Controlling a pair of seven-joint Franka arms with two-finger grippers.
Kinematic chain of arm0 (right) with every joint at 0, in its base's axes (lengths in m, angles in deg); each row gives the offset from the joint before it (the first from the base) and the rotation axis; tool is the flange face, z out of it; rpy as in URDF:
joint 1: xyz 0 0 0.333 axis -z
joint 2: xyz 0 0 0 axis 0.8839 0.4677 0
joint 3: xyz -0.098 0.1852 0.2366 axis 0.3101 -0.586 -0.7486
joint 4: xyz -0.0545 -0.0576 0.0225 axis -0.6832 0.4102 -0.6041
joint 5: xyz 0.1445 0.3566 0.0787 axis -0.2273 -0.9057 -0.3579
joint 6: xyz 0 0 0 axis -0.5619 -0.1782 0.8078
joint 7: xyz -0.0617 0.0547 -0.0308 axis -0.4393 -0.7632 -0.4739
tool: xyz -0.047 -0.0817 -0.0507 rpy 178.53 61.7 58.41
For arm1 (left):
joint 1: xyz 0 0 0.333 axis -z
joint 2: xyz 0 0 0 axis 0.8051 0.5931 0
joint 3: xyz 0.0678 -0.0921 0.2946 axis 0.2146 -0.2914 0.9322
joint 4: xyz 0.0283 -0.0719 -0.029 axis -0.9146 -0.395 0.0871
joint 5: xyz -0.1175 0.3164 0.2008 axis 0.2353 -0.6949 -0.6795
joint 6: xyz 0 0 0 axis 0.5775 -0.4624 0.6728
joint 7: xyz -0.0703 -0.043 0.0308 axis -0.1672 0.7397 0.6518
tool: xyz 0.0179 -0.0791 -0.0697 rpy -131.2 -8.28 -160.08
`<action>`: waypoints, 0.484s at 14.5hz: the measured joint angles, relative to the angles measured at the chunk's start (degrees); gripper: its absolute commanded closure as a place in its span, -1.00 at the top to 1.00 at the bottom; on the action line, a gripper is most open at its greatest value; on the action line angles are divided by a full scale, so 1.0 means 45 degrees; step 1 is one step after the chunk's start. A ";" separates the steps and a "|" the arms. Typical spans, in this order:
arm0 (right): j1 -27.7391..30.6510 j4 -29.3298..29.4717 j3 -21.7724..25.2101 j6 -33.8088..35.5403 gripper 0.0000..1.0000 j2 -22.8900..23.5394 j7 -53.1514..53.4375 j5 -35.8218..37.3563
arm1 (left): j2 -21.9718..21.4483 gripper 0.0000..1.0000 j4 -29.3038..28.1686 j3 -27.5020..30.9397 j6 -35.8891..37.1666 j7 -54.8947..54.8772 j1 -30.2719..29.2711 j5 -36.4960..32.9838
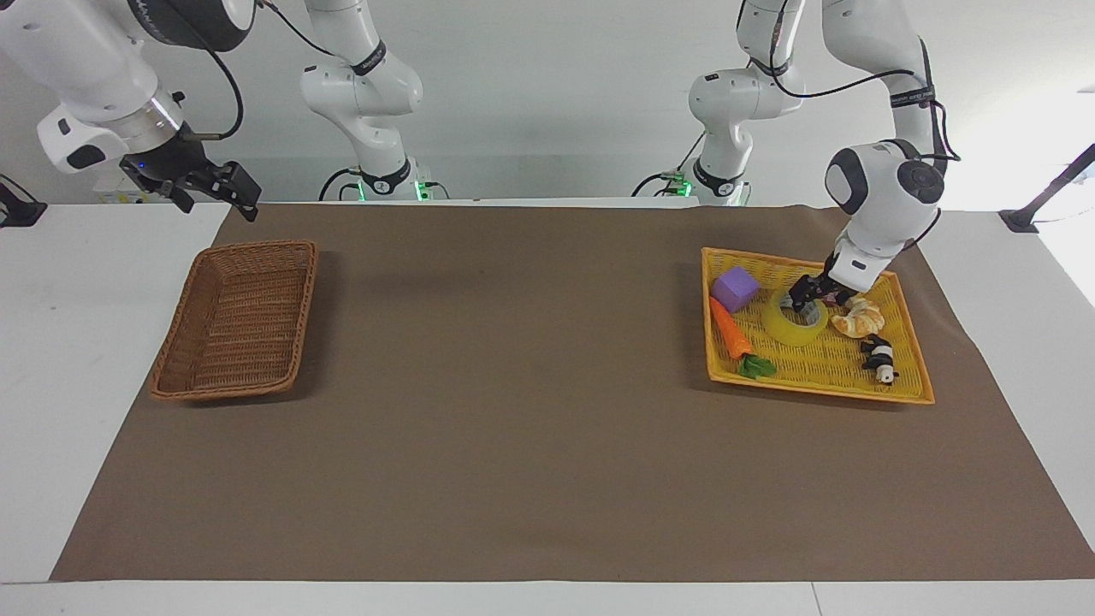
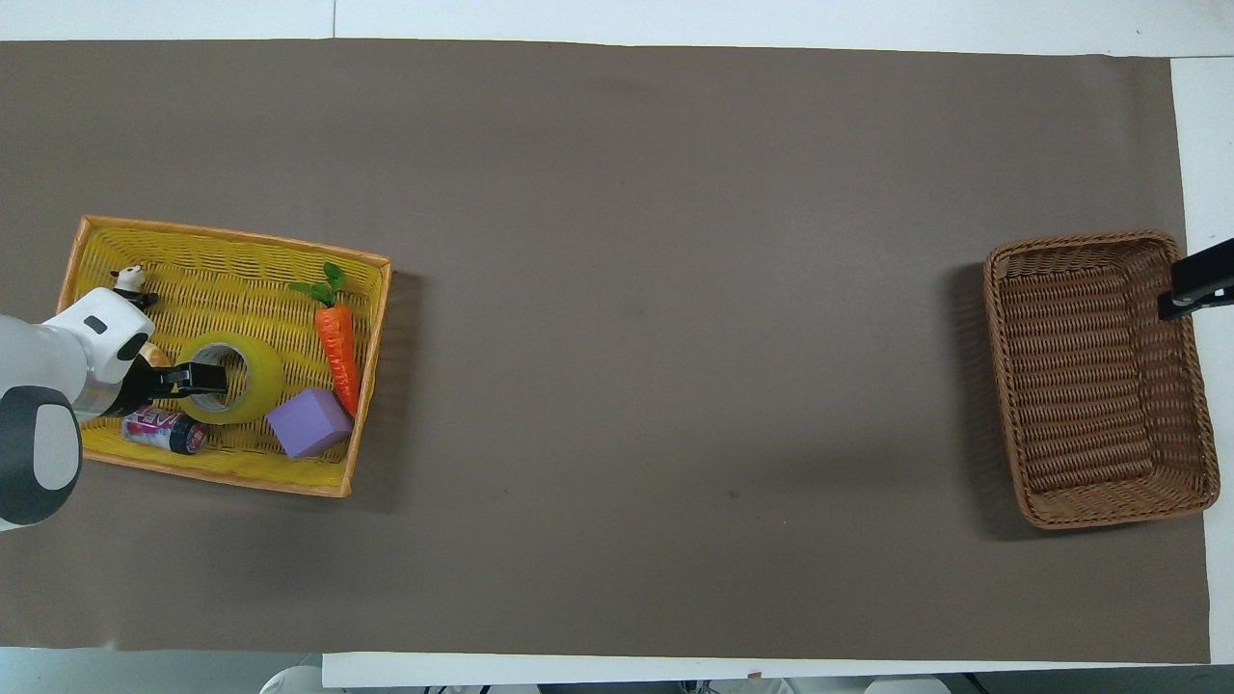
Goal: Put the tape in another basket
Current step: 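Grasp the yellow tape roll rim with the left gripper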
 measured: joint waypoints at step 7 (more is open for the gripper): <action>0.0000 0.0000 0.0000 0.0000 0.98 0.0000 0.0000 0.0000 | 0.0847 -0.15 -0.0089 -0.0092 -0.0978 -0.0915 0.0028 -0.0001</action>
